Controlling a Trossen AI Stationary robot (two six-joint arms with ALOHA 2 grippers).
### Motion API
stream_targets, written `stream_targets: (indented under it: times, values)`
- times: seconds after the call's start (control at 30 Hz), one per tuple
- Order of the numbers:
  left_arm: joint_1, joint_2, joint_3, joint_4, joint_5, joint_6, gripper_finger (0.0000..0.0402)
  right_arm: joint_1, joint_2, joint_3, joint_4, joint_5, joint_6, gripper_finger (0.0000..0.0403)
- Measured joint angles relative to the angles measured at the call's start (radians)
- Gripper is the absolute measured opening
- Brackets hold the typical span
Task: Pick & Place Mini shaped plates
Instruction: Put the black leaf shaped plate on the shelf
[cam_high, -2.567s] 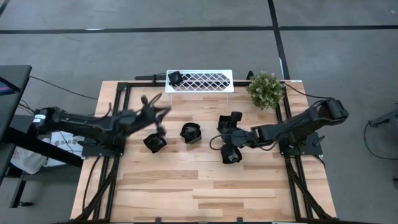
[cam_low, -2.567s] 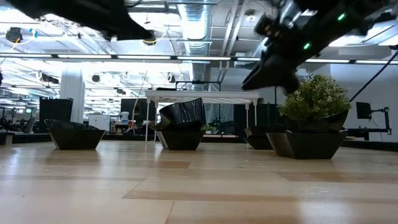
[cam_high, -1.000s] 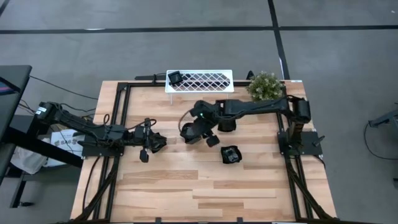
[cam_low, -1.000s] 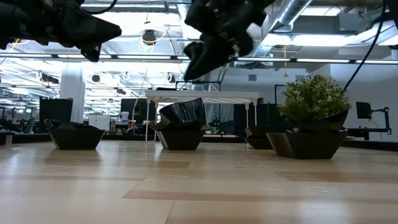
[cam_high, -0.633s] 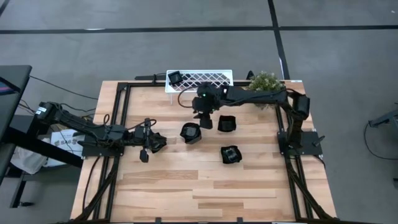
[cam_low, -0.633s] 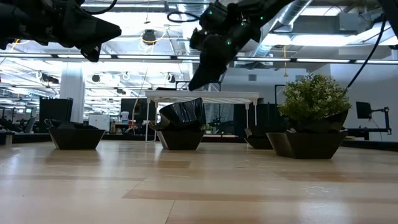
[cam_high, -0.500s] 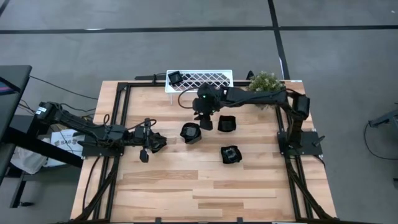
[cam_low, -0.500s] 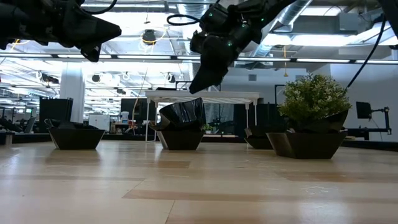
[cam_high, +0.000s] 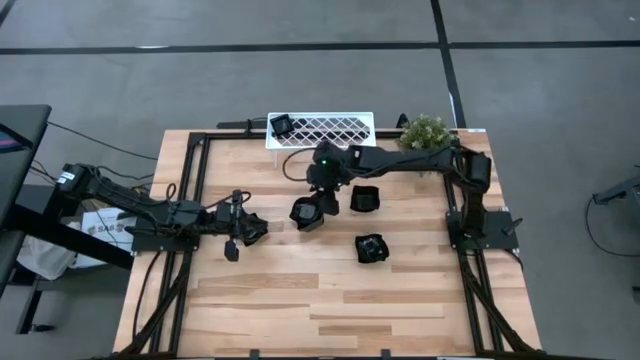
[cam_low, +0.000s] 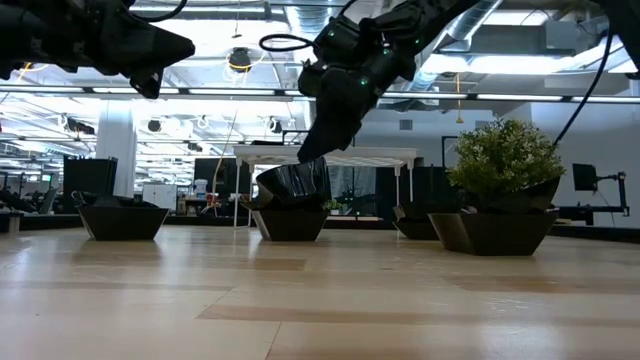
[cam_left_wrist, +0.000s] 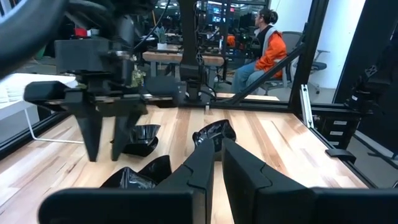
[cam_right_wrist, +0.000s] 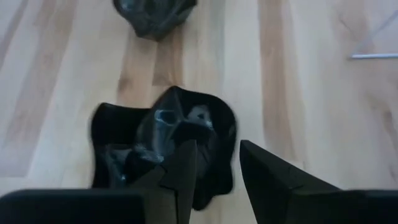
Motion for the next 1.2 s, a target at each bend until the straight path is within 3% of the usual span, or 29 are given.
stream_targets:
  times: [0.33, 1.2]
  values:
    - [-0.001, 0.0, 0.0, 0.005, 0.0, 0.0, 0.0033, -0.012, 0.067, -0.001, 0.0, -0.002, 0.013, 0.0119]
    - [0.0, 0.0, 0.0, 0.013, 0.001, 0.003, 0.0033, -0.005, 0.081, -0.001, -0.029, -0.004, 0.015, 0.0118]
